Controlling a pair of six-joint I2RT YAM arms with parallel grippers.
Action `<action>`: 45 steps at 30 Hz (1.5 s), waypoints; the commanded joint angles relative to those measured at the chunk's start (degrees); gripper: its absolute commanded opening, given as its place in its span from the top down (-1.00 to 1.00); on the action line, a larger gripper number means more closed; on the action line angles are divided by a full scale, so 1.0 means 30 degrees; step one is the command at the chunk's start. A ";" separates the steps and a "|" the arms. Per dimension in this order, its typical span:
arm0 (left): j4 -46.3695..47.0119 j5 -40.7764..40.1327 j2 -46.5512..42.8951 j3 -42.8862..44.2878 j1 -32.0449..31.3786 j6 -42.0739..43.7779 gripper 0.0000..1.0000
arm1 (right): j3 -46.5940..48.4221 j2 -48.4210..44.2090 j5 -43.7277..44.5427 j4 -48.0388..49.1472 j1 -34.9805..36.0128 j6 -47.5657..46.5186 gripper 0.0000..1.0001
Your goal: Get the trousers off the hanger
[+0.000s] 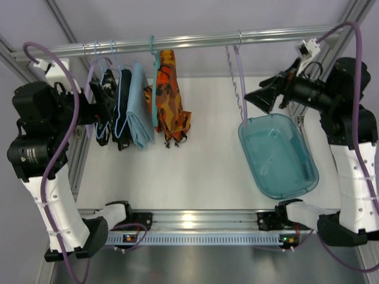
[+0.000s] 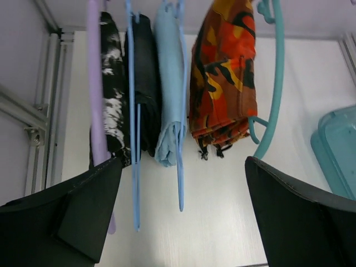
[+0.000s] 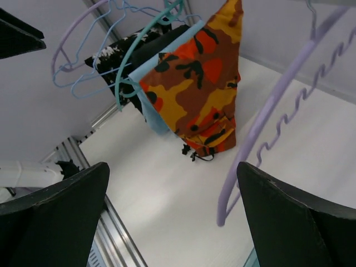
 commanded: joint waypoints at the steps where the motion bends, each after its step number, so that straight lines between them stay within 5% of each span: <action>1: 0.1551 0.0899 -0.0553 0.0539 0.2018 -0.2144 -0.97 | 0.2879 0.2687 0.0611 0.2615 0.2246 0.1692 -0.99; 6: 0.2724 -0.0330 -0.1813 -0.0691 0.3136 -0.3669 -0.97 | 0.4471 0.5331 0.2371 0.4015 0.7101 0.2101 -0.99; 13: 0.2754 -0.0215 -0.2108 -0.1366 0.3458 -0.4198 -0.97 | -0.2497 0.5039 0.6201 1.5225 1.2208 0.7460 -0.99; 18: 0.2783 -0.0041 -0.1902 -0.0869 0.3926 -0.4579 -0.97 | -0.1827 0.7353 0.7908 1.6498 1.4377 0.9688 -0.99; 31: 0.2813 0.0487 -0.1141 -0.0253 0.4249 -0.3936 -0.97 | -0.1153 1.2128 0.6536 2.1947 1.3883 1.1154 -0.96; 45: 0.2959 0.0692 -0.0789 -0.0898 0.4278 -0.3818 -0.97 | 0.0428 1.4240 0.7207 2.3503 1.3004 1.3058 -0.54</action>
